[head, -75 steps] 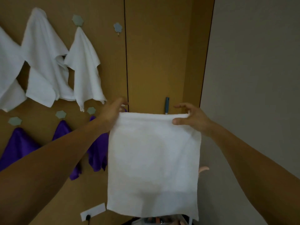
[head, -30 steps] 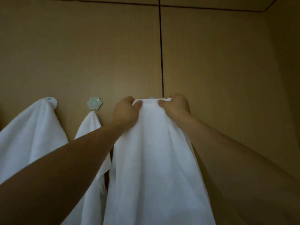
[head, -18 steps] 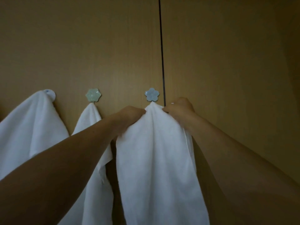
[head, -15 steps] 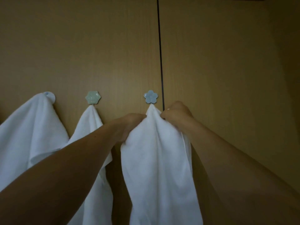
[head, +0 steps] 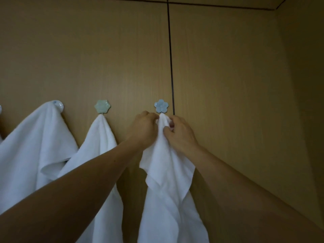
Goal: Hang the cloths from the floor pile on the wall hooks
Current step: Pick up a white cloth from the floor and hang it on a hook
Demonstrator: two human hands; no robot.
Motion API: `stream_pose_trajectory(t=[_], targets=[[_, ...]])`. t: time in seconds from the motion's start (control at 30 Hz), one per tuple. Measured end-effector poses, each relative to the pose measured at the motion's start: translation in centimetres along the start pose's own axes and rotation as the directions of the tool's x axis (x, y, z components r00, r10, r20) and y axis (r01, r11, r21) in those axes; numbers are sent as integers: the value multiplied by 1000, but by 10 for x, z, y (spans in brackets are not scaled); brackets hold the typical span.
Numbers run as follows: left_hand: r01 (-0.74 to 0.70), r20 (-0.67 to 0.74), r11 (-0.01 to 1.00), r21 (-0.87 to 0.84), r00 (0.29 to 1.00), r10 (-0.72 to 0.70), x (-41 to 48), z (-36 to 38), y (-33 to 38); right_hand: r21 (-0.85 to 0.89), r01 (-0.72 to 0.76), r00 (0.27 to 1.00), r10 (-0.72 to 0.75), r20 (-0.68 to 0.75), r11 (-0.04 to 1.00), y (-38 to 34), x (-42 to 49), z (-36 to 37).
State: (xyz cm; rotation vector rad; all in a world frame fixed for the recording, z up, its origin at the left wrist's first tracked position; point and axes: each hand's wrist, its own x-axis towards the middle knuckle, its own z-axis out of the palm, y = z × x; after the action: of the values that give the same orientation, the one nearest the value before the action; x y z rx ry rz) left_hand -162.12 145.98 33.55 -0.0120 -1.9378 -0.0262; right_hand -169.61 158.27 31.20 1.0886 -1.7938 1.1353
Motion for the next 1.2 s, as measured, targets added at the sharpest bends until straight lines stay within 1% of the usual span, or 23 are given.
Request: stream_pose_trajectory(t=[0.07,0.1,0.2,0.27,0.3,0.33,0.37,0.4,0.43,0.47,0.5,0.53,0.6,0.63,0.67,0.73,0.77,0.83,0.9,1.0,1.1,1.13,1.2], targets=[[37,127,983,-179,992,-15,2,1,2,-35,-19,1000,19,16,999,-4,4,1],[59,158,971,-232,987,-22,3,0,3,-47,-29,999,31,22,998,-6,6,1],[106,232,945,-309,972,-33,4,-2,9,-85,-30,998,35,54,996,-9,7,4],[165,256,919,-359,964,-74,4,-2,11,-96,-8,1000,10,22,995,-10,9,6],[211,254,894,-396,960,-115,4,-2,12,-71,-23,1000,23,0,997,-10,11,7],[265,259,862,-433,952,-162,4,-3,15,-13,-75,997,75,-5,997,-11,12,6],[331,279,815,-476,935,-217,4,-4,17,85,-159,987,158,23,984,-11,14,5],[406,313,751,-520,909,-274,5,-7,18,213,-261,965,248,88,942,-10,16,4],[476,350,687,-549,877,-329,5,-11,18,333,-359,933,323,162,872,-9,18,2],[538,386,639,-550,842,-377,5,-15,16,404,-431,902,373,217,807,-8,18,0],[591,424,611,-527,806,-414,4,-18,14,417,-457,889,388,243,786,-5,17,-2],[634,467,592,-497,771,-434,0,-19,12,397,-451,891,378,252,799,-1,15,-2],[683,534,548,-483,726,-433,-12,-14,6,270,-362,925,308,224,892,7,6,0],[693,549,502,-517,718,-427,-21,-9,1,210,-310,944,274,185,927,11,-1,2],[691,542,451,-565,723,-429,-29,-3,-3,188,-281,955,254,155,941,14,-8,4],[654,493,391,-647,751,-440,-46,4,-11,238,-299,950,264,168,924,20,-25,8],[638,473,394,-662,763,-441,-54,7,-13,268,-333,937,286,198,904,22,-33,9],[603,413,463,-649,791,-451,-68,10,-14,273,-383,912,316,261,882,26,-47,11],[592,370,524,-612,800,-472,-82,14,-12,258,-417,894,342,289,872,29,-60,11],[586,391,607,-537,811,-436,-104,17,-5,256,-453,881,385,275,854,29,-83,12],[565,401,707,-426,818,-412,-130,15,2,213,-466,876,415,244,859,23,-107,14],[559,412,724,-405,818,-401,-139,14,4,196,-467,876,421,233,862,21,-114,15],[580,458,724,-374,794,-399,-156,7,8,165,-491,864,453,220,855,13,-130,14]])
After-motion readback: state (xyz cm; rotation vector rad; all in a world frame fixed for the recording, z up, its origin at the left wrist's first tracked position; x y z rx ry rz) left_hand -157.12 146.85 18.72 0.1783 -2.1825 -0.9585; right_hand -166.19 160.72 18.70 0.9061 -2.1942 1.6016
